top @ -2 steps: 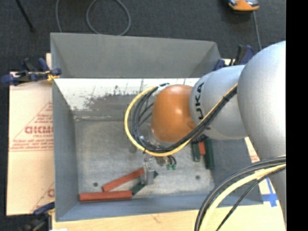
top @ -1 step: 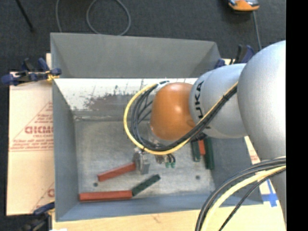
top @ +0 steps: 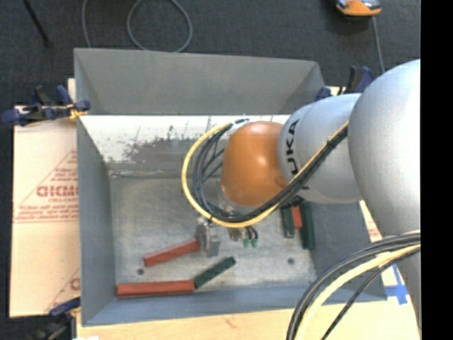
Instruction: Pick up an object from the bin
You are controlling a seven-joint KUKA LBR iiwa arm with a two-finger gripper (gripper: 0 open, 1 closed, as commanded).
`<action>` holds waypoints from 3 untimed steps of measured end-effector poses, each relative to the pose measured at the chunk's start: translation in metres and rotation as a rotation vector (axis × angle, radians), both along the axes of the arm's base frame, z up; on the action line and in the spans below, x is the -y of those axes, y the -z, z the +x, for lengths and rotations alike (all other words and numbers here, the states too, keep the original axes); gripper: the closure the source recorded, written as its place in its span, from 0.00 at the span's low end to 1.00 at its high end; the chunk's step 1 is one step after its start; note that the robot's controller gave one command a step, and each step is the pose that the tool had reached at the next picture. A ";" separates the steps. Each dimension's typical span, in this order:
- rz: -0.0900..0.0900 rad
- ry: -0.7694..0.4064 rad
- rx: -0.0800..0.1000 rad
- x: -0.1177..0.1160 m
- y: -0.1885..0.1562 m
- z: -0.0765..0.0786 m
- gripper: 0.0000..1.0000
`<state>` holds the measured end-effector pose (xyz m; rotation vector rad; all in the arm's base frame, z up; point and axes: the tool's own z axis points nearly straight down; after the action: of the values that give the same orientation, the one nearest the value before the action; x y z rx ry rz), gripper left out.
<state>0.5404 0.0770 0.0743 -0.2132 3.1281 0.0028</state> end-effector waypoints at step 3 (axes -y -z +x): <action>0.000 0.003 -0.001 0.000 0.000 0.000 1.00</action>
Offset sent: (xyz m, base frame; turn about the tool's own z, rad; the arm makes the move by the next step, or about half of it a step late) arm 0.0000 0.0000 0.0000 0.0000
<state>0.5403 0.0770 0.0742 -0.2081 3.1291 0.0031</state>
